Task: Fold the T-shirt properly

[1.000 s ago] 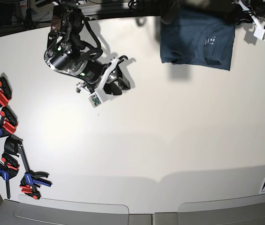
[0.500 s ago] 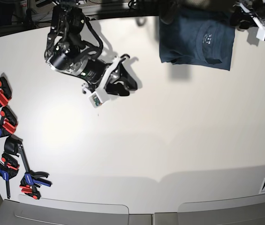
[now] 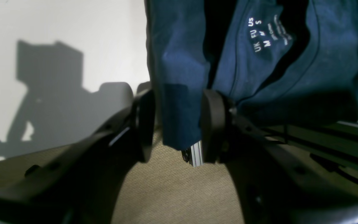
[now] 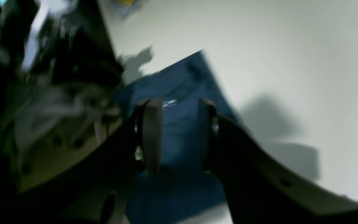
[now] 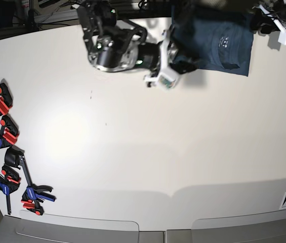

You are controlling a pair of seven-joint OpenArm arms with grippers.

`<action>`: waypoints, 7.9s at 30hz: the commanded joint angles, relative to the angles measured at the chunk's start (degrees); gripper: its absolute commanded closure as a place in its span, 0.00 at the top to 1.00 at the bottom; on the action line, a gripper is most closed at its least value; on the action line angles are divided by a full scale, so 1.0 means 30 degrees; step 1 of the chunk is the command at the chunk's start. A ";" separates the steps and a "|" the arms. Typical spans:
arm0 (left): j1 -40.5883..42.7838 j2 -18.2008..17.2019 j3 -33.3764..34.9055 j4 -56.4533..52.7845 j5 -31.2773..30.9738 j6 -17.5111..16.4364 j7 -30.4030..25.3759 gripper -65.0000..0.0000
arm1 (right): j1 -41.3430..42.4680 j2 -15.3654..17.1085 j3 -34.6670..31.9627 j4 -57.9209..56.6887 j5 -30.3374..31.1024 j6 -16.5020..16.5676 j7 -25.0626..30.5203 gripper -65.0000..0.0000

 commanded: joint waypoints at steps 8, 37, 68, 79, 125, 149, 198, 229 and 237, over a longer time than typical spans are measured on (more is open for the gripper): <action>0.0168 -0.0175 -0.0146 0.0284 -0.0306 -0.0080 -0.0452 0.34 | 0.0204 -0.1180 -0.4911 0.0313 -0.4459 0.0165 0.3133 0.27; 0.0109 -0.0175 -0.0146 0.0284 0.0262 0.1362 -0.1945 0.34 | 0.3818 -0.2659 -0.6776 -1.4105 -1.2801 0.0165 0.5792 0.27; -0.0532 -0.0182 -0.0146 0.0284 0.0240 0.1370 -0.2368 0.34 | 0.3898 0.6011 1.6160 -1.4098 -0.7038 -0.1756 0.5158 0.27; -0.0532 -0.0182 -0.0146 0.0284 0.0240 0.1370 -0.2368 0.34 | 0.3891 0.6251 2.0189 -1.4098 -0.3949 -0.1719 0.3563 0.27; -0.0525 -0.0175 -0.0146 0.0284 0.0182 0.1370 -0.2448 0.34 | 0.8743 0.7410 2.0152 -1.4090 1.5988 0.0165 -0.5651 0.27; -0.0525 -0.0175 -0.0146 0.0284 0.0182 0.1362 -0.2514 0.34 | 0.0153 0.6579 2.0152 -0.3475 1.5988 0.0165 -0.5651 0.27; 0.0488 -0.0925 -0.0146 0.0226 0.0182 0.1355 0.2186 0.34 | -0.9755 0.5938 1.3763 -0.0554 1.4127 0.0165 -0.5651 0.27; 0.4342 -0.1450 -0.0087 -0.6237 -0.2135 -0.0689 0.2244 0.34 | -0.9763 0.6397 1.1555 -0.9916 1.4112 0.0165 -0.5651 0.27; 0.4379 -0.1450 0.0255 -0.7759 -0.2149 -0.0689 0.3118 0.34 | -0.9763 0.7985 0.6244 -0.9923 1.0229 0.0165 -0.5651 0.27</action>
